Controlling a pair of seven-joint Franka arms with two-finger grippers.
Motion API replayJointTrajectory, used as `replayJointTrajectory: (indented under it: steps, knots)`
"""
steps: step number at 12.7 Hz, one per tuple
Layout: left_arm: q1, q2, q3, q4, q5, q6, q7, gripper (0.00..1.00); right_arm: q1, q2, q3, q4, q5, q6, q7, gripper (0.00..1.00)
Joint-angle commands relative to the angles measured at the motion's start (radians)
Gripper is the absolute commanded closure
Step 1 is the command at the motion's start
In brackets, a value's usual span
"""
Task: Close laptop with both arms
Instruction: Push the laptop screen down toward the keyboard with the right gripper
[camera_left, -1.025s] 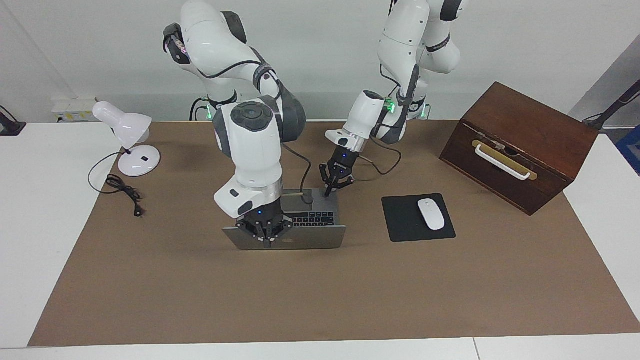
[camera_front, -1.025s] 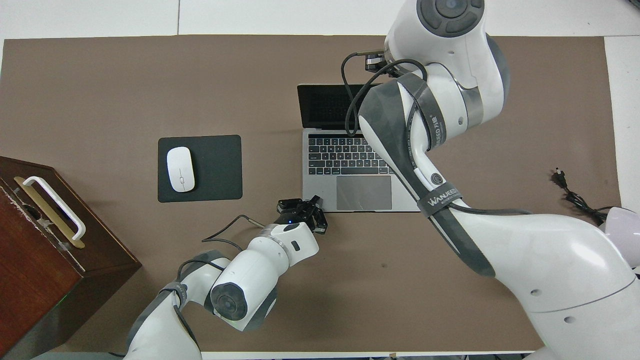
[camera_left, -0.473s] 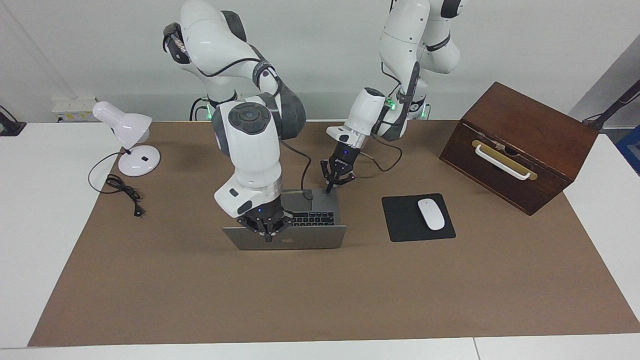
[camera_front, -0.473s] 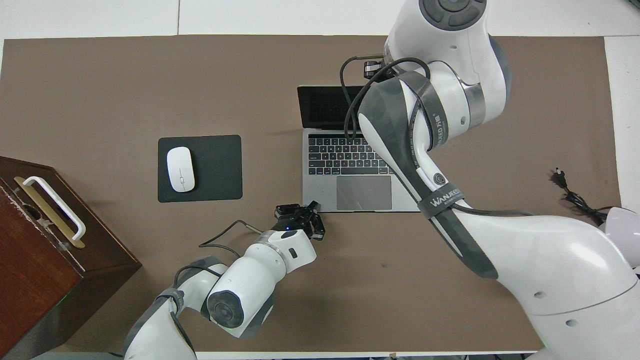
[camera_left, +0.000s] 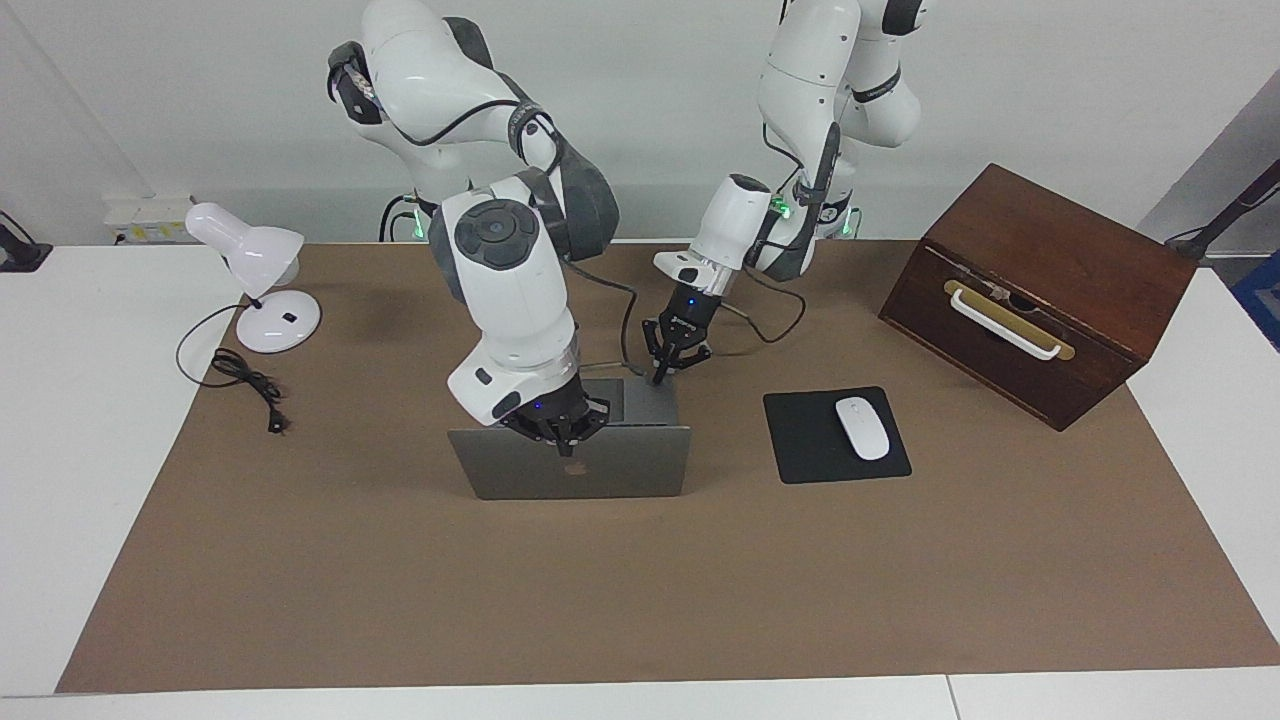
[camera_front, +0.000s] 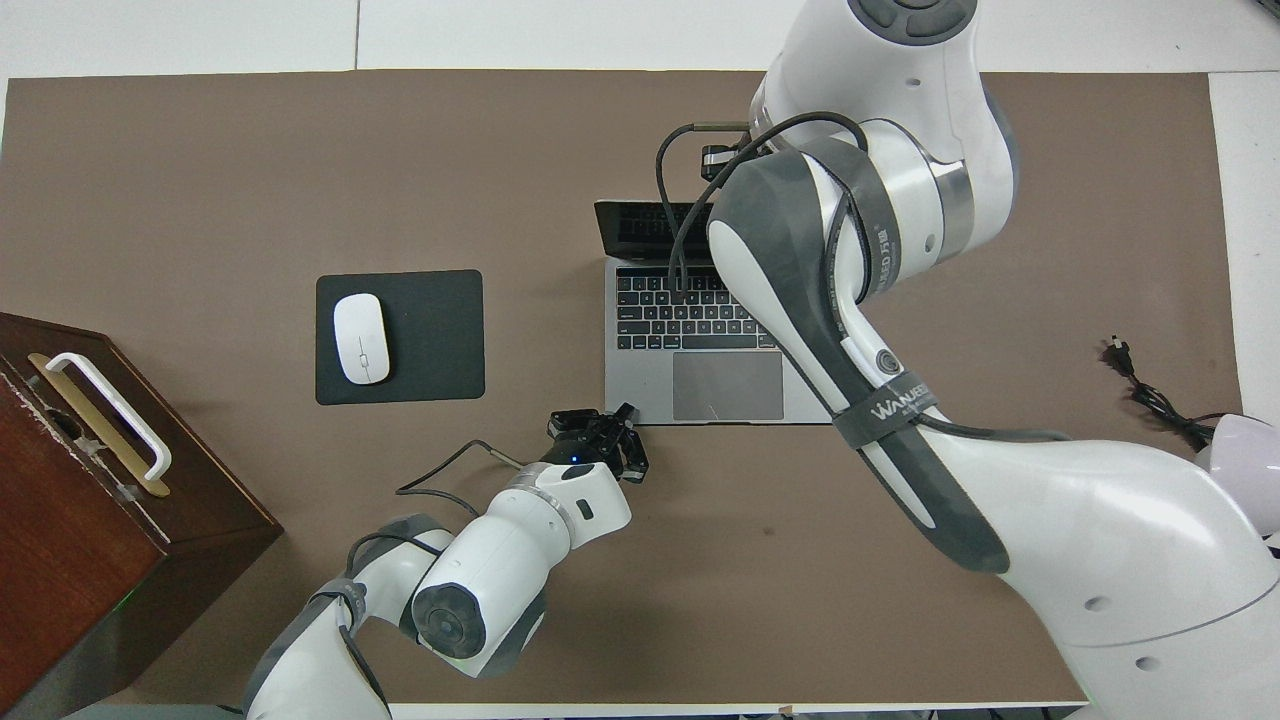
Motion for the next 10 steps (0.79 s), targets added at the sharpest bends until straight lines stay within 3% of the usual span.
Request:
replayJointTrajectory:
  steps: [1,10]
  knots:
    - [0.004,0.002,0.018,-0.054,-0.012,-0.007,0.046,1.00,-0.003,-0.026,0.008,-0.037,0.027,-0.048,0.024,1.00]
    - [0.019,0.013,0.020,-0.053,-0.012,-0.007,0.061,1.00,-0.072,-0.127,0.008,-0.253,0.265,-0.093,0.022,1.00]
